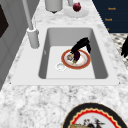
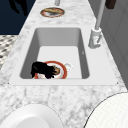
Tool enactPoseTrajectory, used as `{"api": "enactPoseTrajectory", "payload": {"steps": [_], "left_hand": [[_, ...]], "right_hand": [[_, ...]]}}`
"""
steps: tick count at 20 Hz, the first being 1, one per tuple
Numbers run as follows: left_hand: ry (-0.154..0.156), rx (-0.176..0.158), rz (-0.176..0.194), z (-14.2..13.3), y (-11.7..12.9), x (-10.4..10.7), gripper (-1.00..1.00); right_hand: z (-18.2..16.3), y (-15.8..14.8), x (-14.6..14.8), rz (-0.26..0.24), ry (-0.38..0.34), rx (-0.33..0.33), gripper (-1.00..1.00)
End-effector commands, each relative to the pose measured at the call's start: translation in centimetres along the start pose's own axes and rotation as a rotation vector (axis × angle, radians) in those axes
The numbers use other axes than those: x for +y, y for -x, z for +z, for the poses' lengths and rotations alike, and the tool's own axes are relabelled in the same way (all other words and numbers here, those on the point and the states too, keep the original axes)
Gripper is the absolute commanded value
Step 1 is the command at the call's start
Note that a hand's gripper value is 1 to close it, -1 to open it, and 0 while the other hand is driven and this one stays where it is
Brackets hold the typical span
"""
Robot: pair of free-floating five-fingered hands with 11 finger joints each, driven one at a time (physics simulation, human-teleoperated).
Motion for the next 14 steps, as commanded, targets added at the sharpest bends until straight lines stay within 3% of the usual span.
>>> {"api": "enactPoseTrajectory", "payload": {"steps": [1,4,7,12,14], "left_hand": [[0.0,0.0,0.0,0.0,0.0,0.0,0.0],[0.0,0.0,0.0,0.0,0.0,0.0,0.0],[0.0,0.0,0.0,0.0,0.0,0.0,0.0],[0.0,0.0,0.0,0.0,0.0,0.0,0.0],[0.0,0.0,0.0,0.0,0.0,0.0,0.0]], "right_hand": [[-1.6,0.3,0.6,-0.011,-0.097,0.029,-1.0],[-3.2,0.3,0.5,-0.063,-0.12,-0.009,-1.0],[-4.4,0.3,-0.2,-0.137,-0.086,-0.05,-1.0],[-5.1,0.2,1.1,-0.141,0.01,-0.073,-1.0],[-3.1,0.3,1.1,-0.158,0.052,-0.067,-1.0]]}}
